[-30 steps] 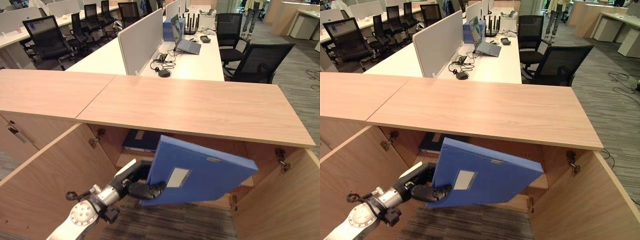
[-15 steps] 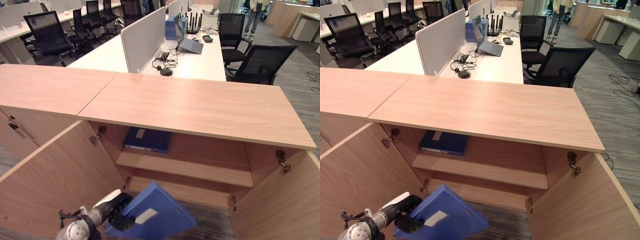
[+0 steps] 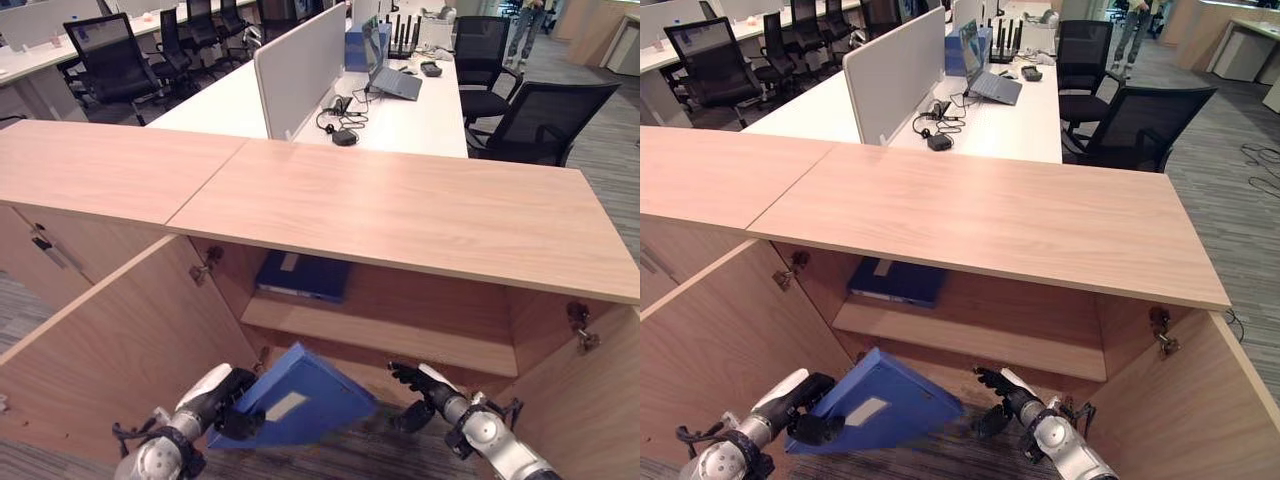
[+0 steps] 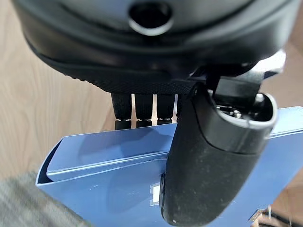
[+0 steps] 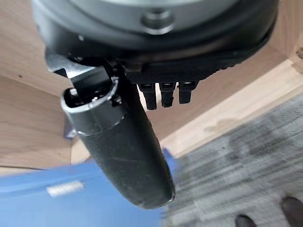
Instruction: Put the empty folder in the office cabinet
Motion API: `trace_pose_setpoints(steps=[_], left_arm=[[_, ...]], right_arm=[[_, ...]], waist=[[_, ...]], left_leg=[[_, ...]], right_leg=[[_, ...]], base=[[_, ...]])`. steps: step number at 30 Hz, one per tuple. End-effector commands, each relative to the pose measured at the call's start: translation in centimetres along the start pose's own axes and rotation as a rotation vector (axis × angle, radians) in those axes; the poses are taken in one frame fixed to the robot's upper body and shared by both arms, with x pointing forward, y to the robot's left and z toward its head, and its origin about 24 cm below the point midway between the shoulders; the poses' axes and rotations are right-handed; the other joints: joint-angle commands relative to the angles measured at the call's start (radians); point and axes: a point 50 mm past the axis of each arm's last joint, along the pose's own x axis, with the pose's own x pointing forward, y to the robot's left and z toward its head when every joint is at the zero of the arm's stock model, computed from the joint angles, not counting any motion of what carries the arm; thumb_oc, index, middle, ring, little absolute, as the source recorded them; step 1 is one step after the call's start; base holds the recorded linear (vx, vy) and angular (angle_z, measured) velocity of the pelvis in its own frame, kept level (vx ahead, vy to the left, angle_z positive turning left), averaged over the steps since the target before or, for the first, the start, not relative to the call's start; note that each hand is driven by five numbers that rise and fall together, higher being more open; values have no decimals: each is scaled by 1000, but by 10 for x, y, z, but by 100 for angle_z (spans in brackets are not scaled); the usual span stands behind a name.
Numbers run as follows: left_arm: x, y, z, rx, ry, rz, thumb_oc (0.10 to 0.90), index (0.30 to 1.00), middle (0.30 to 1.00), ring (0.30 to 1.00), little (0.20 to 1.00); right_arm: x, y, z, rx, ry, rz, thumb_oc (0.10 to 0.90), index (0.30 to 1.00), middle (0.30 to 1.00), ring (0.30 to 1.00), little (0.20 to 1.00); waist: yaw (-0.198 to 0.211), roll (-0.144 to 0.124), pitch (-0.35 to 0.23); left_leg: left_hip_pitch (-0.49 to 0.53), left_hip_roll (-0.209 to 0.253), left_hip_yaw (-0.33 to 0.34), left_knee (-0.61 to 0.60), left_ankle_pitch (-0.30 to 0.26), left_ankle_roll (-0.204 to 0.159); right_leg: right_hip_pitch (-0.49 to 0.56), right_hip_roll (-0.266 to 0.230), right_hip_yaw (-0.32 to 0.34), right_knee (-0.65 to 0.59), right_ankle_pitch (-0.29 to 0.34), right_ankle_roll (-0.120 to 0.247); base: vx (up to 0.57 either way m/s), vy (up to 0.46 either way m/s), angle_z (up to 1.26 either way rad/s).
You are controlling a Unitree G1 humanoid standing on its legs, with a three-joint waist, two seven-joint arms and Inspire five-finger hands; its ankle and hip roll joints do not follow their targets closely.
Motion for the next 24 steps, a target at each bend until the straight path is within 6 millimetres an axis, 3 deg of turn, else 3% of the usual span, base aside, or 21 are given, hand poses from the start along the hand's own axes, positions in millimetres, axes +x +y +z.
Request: trace_pose_setpoints(steps=[1,11,17,24], left_arm=[[4,45,49,59,-268,216,400,300,300,300,300],[10,58,65,137,-327,271,400,300,300,300,300],[9,60,90,131,-449,257,400,300,300,300,300],[4,62,107,128,-533,226,400,300,300,300,300]], right_arm=[[-3,-23,37,-111,-179,-37,800,900,900,900,900],[-7,-23,74,-140,-341,36,800,900,900,900,900],[-6,-32,92,-185,-399,-20,800,900,900,900,900],[-3,-34,90,-212,-381,-50,800,900,900,900,900]], waist=[[-6,-30,-22],[-4,-33,-24],[-6,-32,-28],[-8,-28,-36]], left_leg=[[21,11,-29,-7,-130,-33],[14,12,-26,-7,-125,-38],[8,11,-23,-7,-114,-37],[12,13,-22,-7,-123,-37]], right_leg=[[6,-46,-34,7,-51,84],[-2,-47,-34,7,-49,85],[-8,-48,-34,7,-40,84],[-4,-47,-30,7,-46,84]], base=[[0,0,0],[0,0,0],[-8,1,0],[-17,4,-1]])
